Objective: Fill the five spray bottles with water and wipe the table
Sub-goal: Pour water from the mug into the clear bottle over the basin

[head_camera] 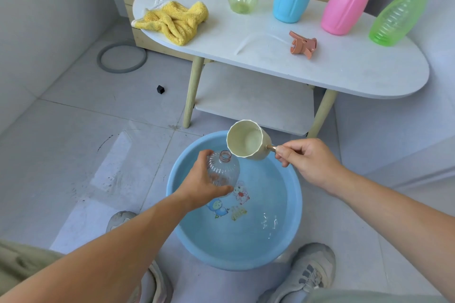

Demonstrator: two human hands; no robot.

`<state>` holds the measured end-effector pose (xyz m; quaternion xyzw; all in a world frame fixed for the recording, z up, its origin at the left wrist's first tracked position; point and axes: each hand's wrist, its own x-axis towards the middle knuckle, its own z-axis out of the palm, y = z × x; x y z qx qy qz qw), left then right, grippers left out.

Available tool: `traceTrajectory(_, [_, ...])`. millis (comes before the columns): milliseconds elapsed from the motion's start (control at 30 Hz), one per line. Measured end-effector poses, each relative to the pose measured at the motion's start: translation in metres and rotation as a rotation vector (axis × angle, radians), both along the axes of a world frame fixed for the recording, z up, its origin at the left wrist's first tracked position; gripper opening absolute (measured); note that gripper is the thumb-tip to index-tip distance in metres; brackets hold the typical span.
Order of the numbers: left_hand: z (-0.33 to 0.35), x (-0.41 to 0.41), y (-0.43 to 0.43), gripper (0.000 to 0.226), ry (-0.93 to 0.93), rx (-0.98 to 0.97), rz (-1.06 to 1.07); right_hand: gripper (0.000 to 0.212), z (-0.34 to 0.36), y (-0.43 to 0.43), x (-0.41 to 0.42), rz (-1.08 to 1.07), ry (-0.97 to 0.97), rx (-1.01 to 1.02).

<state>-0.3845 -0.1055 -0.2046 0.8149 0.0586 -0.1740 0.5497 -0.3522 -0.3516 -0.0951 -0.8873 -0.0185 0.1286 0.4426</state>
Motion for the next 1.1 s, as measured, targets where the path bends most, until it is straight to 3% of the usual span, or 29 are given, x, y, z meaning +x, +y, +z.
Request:
traceTrajectory(233, [0.004,0.000,0.000,0.089,-0.013,0.007,0.009,0.023,0.008,0.006,-0.005,0.004,-0.026,0.003])
traceTrajectory(1100, [0.007,0.004,-0.003,0.090,-0.033,0.016,0.010,0.019,0.014,0.007,0.000,0.005,-0.135,-0.004])
